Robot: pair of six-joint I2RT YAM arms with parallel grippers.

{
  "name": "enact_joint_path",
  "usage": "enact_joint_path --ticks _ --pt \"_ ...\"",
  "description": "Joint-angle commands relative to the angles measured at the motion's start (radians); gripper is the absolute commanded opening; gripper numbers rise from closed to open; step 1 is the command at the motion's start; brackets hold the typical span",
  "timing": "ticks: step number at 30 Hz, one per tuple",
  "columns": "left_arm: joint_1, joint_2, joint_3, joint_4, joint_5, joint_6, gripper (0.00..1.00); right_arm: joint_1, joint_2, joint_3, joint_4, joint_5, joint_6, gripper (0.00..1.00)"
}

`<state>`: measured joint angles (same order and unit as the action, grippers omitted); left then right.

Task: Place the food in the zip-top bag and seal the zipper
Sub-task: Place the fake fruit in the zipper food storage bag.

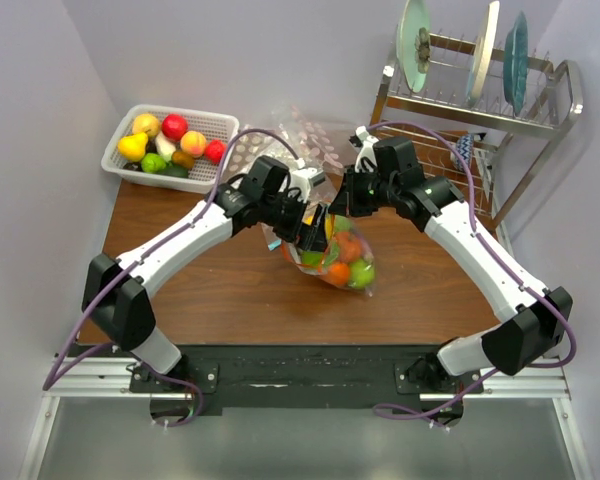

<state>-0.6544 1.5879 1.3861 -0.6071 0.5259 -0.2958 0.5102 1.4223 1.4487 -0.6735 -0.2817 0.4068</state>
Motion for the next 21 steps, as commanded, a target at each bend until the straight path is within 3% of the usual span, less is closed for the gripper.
enact_joint_path --ticks 1,11,17,21 --pt "-0.007 -0.045 0.105 -0.051 -0.036 0.011 0.99 0.001 -0.028 0.036 0.023 -0.004 0.007 0.0" --pt "-0.002 -0.078 0.255 -0.195 -0.187 0.011 0.89 0.001 -0.031 0.013 0.04 -0.002 0.012 0.0" --pt "0.001 -0.147 0.131 -0.174 -0.313 -0.014 0.84 0.001 -0.031 0.016 0.041 -0.004 0.009 0.0" --pt "0.012 -0.2 -0.026 -0.096 -0.366 -0.06 0.74 0.001 -0.031 0.012 0.043 -0.004 0.01 0.0"
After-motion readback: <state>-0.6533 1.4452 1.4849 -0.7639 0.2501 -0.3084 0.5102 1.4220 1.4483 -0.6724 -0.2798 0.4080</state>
